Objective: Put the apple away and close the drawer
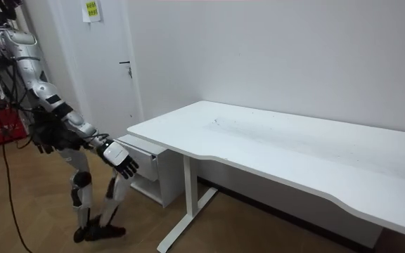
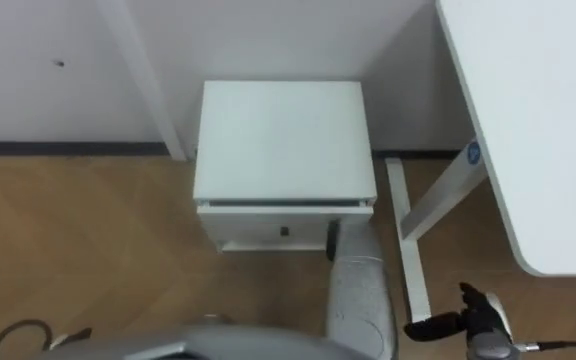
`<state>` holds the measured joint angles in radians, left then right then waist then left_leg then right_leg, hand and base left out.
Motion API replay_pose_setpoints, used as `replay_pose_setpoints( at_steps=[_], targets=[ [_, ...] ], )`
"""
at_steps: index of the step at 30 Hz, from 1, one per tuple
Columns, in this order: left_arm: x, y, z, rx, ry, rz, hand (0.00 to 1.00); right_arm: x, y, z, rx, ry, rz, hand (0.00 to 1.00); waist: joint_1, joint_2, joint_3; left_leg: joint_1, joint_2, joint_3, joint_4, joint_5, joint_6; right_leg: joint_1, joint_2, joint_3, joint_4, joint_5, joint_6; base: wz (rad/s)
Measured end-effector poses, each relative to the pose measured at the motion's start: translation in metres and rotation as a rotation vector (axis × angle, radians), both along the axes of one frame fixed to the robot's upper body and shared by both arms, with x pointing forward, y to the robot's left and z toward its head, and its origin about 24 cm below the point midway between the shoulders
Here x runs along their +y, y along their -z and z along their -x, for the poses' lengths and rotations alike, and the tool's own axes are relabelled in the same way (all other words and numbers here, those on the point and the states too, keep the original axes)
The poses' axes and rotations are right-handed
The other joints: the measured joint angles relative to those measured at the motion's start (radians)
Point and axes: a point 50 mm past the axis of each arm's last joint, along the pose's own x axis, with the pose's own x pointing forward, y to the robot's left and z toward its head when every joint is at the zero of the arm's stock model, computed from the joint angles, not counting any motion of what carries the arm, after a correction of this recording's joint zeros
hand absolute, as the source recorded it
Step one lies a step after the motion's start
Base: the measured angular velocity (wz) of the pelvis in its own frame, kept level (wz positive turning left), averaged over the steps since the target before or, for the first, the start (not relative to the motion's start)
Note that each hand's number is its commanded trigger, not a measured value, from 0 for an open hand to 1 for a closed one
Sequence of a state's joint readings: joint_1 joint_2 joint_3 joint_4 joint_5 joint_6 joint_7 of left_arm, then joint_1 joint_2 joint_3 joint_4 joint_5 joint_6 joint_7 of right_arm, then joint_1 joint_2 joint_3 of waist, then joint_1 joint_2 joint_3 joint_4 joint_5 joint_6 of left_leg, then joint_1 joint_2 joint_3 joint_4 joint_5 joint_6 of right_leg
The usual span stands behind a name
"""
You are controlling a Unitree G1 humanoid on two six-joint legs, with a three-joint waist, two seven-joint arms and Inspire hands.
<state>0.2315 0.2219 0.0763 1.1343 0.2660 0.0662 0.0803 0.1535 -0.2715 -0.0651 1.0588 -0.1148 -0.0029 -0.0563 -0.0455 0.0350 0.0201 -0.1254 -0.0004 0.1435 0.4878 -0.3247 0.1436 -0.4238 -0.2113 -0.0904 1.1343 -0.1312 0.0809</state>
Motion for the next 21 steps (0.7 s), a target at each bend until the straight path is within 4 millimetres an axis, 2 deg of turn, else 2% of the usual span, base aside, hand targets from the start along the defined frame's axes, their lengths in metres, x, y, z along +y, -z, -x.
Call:
replay_pose_setpoints(
  at_steps=[1,2,3,4,5,6,7,9,10,11,12,13,17,19,21],
  targets=[
    [0.002,-0.001,0.001,0.003,-0.001,-0.012,0.0,0.003,0.002,0.001,0.0,0.013,-0.013,0.0,0.01,-0.022,-0.0045,0.008,-0.016,0.001,-0.02,0.008,-0.005,0.127,0.008,-0.013,-0.243,-0.008,0.011,0.0],
    [0.004,-0.002,-0.003,-0.014,-0.001,-0.028,0.0,0.008,0.004,0.002,0.001,0.025,-0.032,0.0,0.033,-0.037,-0.0121,0.016,-0.027,0.005,-0.056,0.023,-0.012,0.226,0.031,-0.03,-0.462,-0.021,0.02,-0.05],
    [0.005,-0.003,-0.005,-0.024,0.0,-0.037,0.0,0.011,0.006,0.002,0.003,0.024,-0.04,0.0,0.044,-0.046,-0.0147,0.017,-0.03,0.008,-0.074,0.031,-0.019,0.265,0.042,-0.033,-0.55,-0.021,0.021,-0.17],
    [0.006,-0.003,-0.012,-0.05,-0.01,-0.048,0.0,0.017,0.008,0.001,0.013,0.016,-0.056,0.0,0.063,-0.071,-0.018,0.023,-0.033,0.016,-0.11,0.046,-0.036,0.326,0.067,-0.041,-0.707,-0.01,0.015,-0.21],
    [0.005,-0.004,-0.017,-0.07,-0.008,-0.051,0.0,0.021,0.011,0.001,0.025,0.002,-0.071,0.0,0.076,-0.086,-0.0222,0.027,-0.031,0.017,-0.136,0.06,-0.05,0.379,0.081,-0.051,-0.833,0.007,0.008,-0.16],
    [0.005,-0.004,-0.02,-0.078,-0.006,-0.051,0.0,0.023,0.011,0.0,0.026,0.002,-0.079,0.0,0.077,-0.094,-0.0211,0.031,-0.031,0.015,-0.147,0.064,-0.05,0.406,0.093,-0.052,-0.885,0.015,0.008,-0.04],
    [0.004,-0.004,-0.023,-0.087,-0.003,-0.047,0.0,0.025,0.013,0.002,0.038,0.007,-0.092,0.0,0.078,-0.102,-0.0234,0.034,-0.03,0.012,-0.158,0.067,-0.047,0.44,0.103,-0.056,-0.955,0.023,0.009,0.0],
    [-0.001,-0.002,-0.025,-0.09,-0.006,-0.034,0.0,0.026,0.014,0.001,0.04,0.001,-0.106,0.0,0.082,-0.101,-0.0238,0.046,-0.024,0.012,-0.166,0.071,-0.04,0.463,0.112,-0.067,-0.992,0.024,0.01,-0.09],
    [-0.004,-0.001,-0.027,-0.096,-0.006,-0.025,0.0,0.028,0.014,-0.001,0.04,-0.005,-0.123,0.0,0.082,-0.094,-0.0238,0.053,-0.017,0.012,-0.169,0.071,-0.04,0.474,0.12,-0.075,-1.001,0.024,0.009,-0.09],
    [-0.006,0.0,-0.029,-0.1,-0.003,-0.02,0.0,0.03,0.015,-0.001,0.044,-0.009,-0.142,0.0,0.079,-0.087,-0.02,0.06,-0.011,0.011,-0.174,0.073,-0.043,0.477,0.126,-0.077,-1.001,0.021,0.006,-0.08],
    [-0.007,0.0,-0.028,-0.097,-0.006,-0.017,0.0,0.03,0.016,0.001,0.054,-0.005,-0.149,0.0,0.08,-0.085,-0.0198,0.067,-0.011,0.011,-0.181,0.075,-0.047,0.48,0.127,-0.076,-1.001,0.018,0.002,-0.05],
    [-0.01,0.001,-0.027,-0.099,-0.024,-0.01,0.0,0.03,0.017,0.006,0.071,0.007,-0.164,0.0,0.08,-0.083,-0.0208,0.078,-0.011,0.011,-0.188,0.076,-0.049,0.489,0.128,-0.077,-1.002,0.012,-0.001,-0.05],
    [-0.016,0.004,-0.02,-0.078,-0.071,0.013,0.0,0.035,0.022,0.026,0.12,0.133,-0.226,0.0,0.076,-0.069,-0.0109,0.107,-0.014,0.007,-0.224,0.08,-0.058,0.506,0.128,-0.077,-1.002,-0.004,-0.004,0.03],
    [-0.015,0.004,-0.018,-0.072,-0.09,0.011,0.0,0.035,0.023,0.031,0.134,0.175,-0.238,0.0,0.078,-0.07,-0.0103,0.117,-0.014,0.006,-0.238,0.082,-0.061,0.509,0.129,-0.078,-1.001,-0.007,-0.005,0.02],
    [-0.014,0.003,-0.017,-0.071,-0.099,0.017,0.0,0.037,0.023,0.032,0.138,0.191,-0.245,0.0,0.079,-0.068,-0.0137,0.123,-0.014,0.006,-0.249,0.083,-0.064,0.511,0.13,-0.083,-1.0,-0.007,-0.005,0.0]
  ],
)
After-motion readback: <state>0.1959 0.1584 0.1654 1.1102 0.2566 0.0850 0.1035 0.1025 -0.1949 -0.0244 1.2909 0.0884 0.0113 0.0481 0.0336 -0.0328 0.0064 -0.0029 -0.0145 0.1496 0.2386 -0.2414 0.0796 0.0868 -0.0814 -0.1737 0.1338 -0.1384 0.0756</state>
